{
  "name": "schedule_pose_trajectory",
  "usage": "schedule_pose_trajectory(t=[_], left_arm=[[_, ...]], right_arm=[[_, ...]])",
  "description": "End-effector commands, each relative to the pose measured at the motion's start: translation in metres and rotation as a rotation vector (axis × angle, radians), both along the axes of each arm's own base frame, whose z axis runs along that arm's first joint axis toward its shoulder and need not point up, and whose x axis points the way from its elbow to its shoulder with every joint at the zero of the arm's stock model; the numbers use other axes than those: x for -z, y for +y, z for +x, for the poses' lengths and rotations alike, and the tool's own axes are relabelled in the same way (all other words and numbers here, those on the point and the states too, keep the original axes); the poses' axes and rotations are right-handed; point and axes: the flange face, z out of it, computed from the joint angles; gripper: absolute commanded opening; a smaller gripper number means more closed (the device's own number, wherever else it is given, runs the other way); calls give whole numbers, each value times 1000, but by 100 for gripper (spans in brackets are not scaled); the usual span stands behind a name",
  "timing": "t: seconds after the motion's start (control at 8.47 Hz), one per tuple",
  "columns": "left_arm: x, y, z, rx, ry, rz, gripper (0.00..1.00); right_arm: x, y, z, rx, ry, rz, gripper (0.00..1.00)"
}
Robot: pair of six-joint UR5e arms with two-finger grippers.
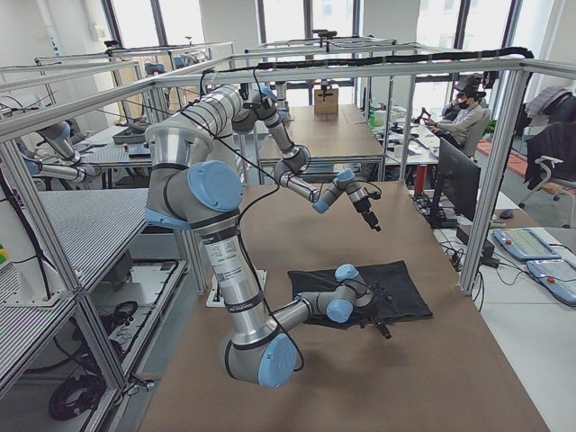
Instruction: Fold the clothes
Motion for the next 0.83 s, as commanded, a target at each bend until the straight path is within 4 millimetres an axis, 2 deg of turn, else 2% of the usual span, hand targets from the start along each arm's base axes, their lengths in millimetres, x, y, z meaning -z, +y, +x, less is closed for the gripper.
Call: schedule_pose_trajectory(t=[0.0,0.12,0.24,0.35,0.47,0.71], left_arm=[[1,0,0,3,0,1,100],[0,0,0,3,0,-1,100],[0,0,-1,4,0,1,100],[1,0,-1,4,1,2,100],[2,1,-2,4,2,3,100],[1,0,0,3,2,2,100]], right_arm=[[40,4,29,42,-69,-5,94],[64,13,39,64,-84,-38,94],[77,18,40,55,-91,-51,94],[76,28,31,20,-129,-101,94],[75,46,11,10,-148,-131,94],[73,78,-24,20,-119,-96,94]])
